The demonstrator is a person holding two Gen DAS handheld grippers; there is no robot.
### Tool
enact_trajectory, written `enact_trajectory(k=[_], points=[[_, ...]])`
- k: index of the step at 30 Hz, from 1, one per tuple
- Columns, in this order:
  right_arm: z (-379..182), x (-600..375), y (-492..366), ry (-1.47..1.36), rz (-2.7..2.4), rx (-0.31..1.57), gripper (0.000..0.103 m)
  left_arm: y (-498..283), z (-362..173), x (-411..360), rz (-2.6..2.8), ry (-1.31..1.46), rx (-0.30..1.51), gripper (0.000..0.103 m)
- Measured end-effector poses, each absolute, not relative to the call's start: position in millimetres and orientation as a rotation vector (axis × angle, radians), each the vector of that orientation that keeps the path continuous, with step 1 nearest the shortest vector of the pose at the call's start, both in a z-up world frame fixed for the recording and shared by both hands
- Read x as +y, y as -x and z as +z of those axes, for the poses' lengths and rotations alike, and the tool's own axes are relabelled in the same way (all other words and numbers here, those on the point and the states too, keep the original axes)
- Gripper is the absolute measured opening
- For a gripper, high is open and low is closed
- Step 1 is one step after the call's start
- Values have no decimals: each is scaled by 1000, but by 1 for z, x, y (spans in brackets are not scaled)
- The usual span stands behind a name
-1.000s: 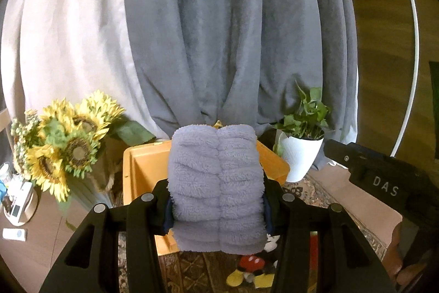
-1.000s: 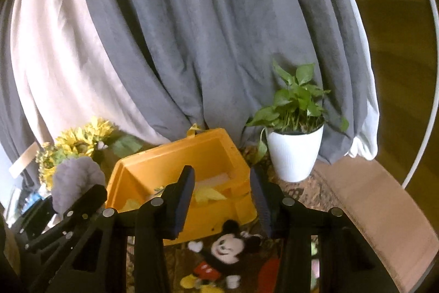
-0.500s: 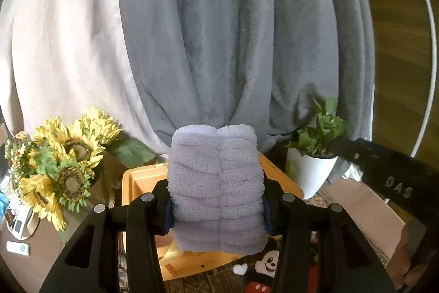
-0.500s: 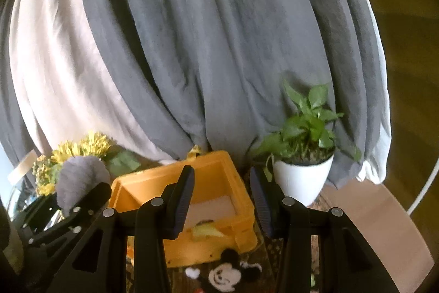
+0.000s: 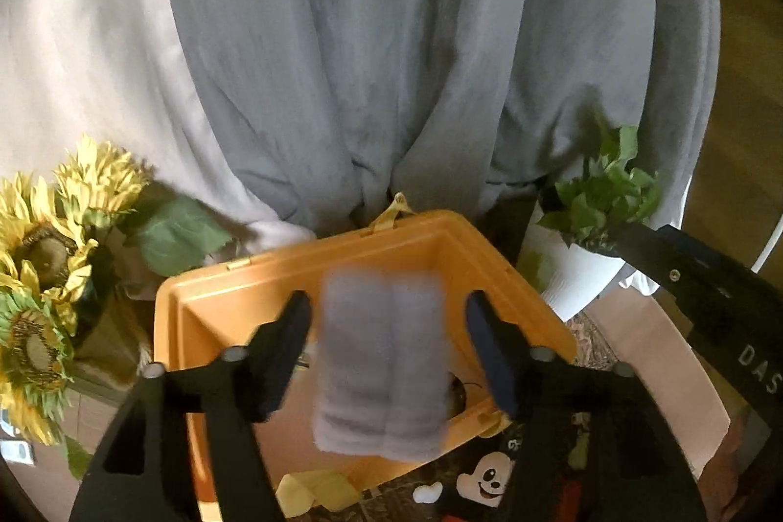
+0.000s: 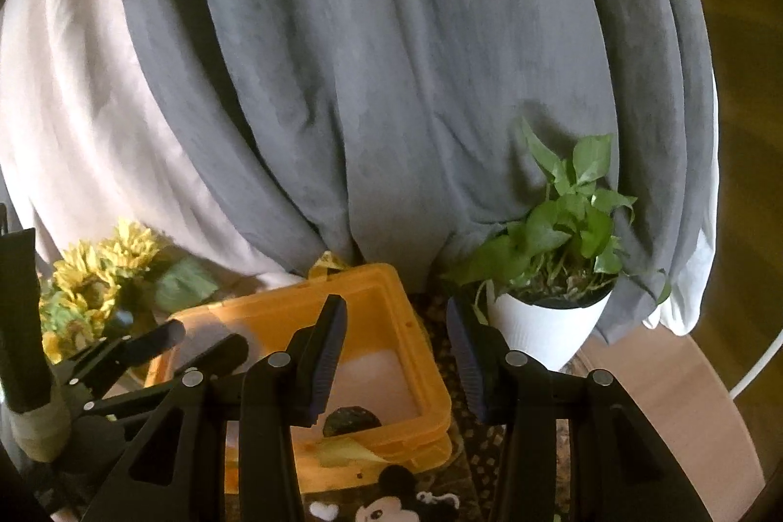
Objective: Organize soft objects
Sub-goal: 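Open the left tool over the crate while the right tool releases the tissue pack inside, then withdraw both tools from the crate back over the rug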
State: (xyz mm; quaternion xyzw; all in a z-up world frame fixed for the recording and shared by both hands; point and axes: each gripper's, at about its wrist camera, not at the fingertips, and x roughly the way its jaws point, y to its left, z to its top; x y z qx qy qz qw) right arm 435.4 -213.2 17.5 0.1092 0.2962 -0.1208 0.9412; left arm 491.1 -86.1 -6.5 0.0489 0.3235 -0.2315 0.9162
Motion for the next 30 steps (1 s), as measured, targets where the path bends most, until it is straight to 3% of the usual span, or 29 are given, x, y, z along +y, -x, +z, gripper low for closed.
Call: enact_trajectory(k=[8, 21, 30], points=[[17, -214, -429, -216, -262, 627, 51, -485, -6, -83, -422, -132, 642, 83], [36, -191, -374, -196, -246, 595, 69, -424, 15, -31, -290, -100, 558, 93], [43, -169, -331, -192, -217, 587, 70, -369, 24, -3, -229, -95, 481, 100]])
